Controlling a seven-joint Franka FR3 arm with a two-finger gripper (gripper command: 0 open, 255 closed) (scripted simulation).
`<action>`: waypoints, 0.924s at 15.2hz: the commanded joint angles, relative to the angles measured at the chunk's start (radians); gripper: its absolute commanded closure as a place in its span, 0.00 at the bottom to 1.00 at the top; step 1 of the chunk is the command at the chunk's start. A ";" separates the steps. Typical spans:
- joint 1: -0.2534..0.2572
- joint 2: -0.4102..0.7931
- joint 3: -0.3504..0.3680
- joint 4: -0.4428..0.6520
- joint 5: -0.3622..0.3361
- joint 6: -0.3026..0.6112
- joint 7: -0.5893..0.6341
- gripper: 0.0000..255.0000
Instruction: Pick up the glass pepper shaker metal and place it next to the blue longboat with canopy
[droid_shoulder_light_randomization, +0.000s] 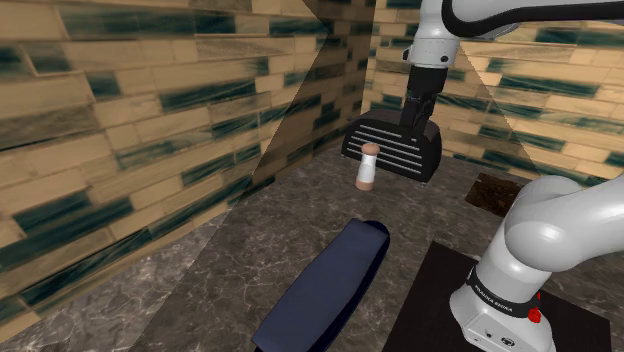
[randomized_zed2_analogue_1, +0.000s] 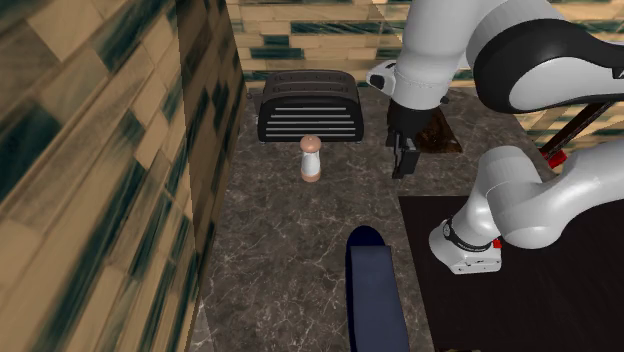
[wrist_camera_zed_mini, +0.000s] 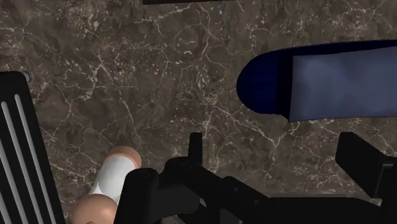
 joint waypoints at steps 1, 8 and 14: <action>0.000 0.000 0.000 0.000 0.000 0.000 0.000 0.00; -0.034 0.142 -0.101 -0.035 -0.065 0.238 -0.113 0.00; -0.048 0.312 -0.188 -0.008 -0.085 0.434 -0.212 0.00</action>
